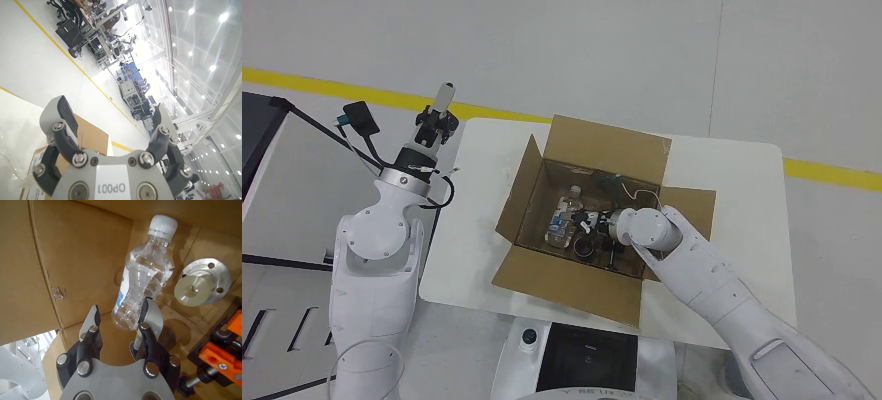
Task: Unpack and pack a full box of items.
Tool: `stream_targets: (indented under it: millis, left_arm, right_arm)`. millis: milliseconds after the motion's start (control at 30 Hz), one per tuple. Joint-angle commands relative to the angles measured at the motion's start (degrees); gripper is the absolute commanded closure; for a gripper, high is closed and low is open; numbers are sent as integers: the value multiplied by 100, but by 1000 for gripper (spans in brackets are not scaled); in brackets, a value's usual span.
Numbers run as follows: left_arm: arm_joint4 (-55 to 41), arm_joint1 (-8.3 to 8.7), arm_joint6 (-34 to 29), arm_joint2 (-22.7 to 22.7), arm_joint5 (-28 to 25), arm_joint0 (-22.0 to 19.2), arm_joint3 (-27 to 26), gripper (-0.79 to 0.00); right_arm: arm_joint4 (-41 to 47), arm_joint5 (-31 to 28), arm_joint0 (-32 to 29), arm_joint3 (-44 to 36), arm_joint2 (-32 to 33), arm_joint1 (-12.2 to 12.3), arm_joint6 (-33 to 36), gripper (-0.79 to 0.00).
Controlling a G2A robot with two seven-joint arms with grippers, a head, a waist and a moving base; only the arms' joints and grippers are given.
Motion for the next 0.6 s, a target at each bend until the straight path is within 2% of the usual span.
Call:
stream_targets:
  millis: [0, 233, 500, 567]
  left_arm:
    - [0, 0, 0, 0, 0, 0, 0, -785]
    - [0, 0, 0, 0, 0, 0, 0, -785]
    - [0, 0, 0, 0, 0, 0, 0, -785]
    - [0, 0, 0, 0, 0, 0, 0, -785]
  right_arm:
    - [-16, 45, 30, 66, -39, -29, -30, -388]
    - [-103, 293, 96, 219, -169, -123, -39, -391]
    - [-30, 222, 261, 676, -250, -259, -138, -391]
    - [1, 173, 316, 805, -317, -324, -223, -446]
